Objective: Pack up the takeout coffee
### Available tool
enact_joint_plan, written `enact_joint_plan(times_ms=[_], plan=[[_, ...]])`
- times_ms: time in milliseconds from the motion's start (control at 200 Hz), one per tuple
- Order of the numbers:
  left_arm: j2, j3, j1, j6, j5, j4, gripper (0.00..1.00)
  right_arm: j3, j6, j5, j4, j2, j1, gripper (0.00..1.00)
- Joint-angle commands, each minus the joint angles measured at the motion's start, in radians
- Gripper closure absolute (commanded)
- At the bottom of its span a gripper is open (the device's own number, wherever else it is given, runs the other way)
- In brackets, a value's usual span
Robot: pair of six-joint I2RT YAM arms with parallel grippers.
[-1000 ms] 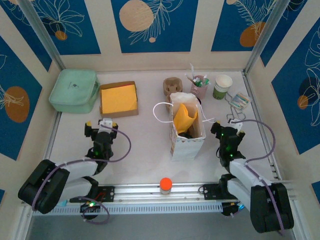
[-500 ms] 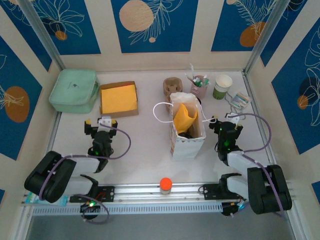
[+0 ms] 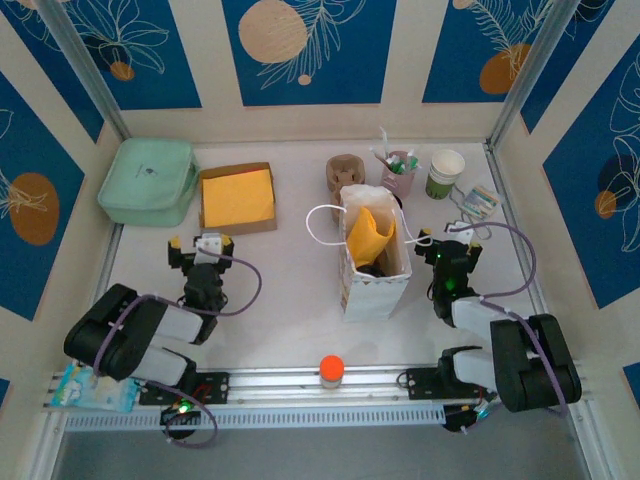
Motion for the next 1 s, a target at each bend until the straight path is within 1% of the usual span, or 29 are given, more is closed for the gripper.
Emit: enact_joint_plan(times_ms=[0, 395, 695, 765, 805, 830, 881, 996], plan=[[0.005, -0.011, 0.022, -0.006, 0.007, 0.081, 0.00, 0.034, -0.030, -0.004, 0.080, 0.017, 0.008, 0.00], [0.007, -0.013, 0.065, -0.049, 0.035, 0.080, 0.00, 0.042, -0.050, -0.011, 0.148, 0.068, 0.007, 0.00], [0.007, -0.014, 0.083, -0.068, 0.051, 0.081, 0.00, 0.045, -0.049, -0.020, 0.145, 0.072, 0.004, 0.00], [0.010, -0.017, 0.089, -0.095, 0.063, 0.081, 0.00, 0.048, -0.051, -0.023, 0.141, 0.072, 0.004, 0.00], [0.028, -0.024, 0.117, -0.158, 0.095, 0.081, 0.00, 0.050, -0.051, -0.025, 0.138, 0.074, 0.002, 0.00], [0.043, -0.018, 0.135, -0.174, 0.113, 0.081, 0.00, 0.051, -0.051, -0.025, 0.137, 0.074, 0.003, 0.00], [0.080, 0.004, 0.154, -0.198, 0.099, 0.081, 0.00, 0.052, -0.051, -0.028, 0.134, 0.075, 0.002, 0.00], [0.095, 0.014, 0.154, -0.189, 0.113, 0.081, 0.00, 0.054, -0.049, -0.034, 0.129, 0.074, -0.003, 0.00]])
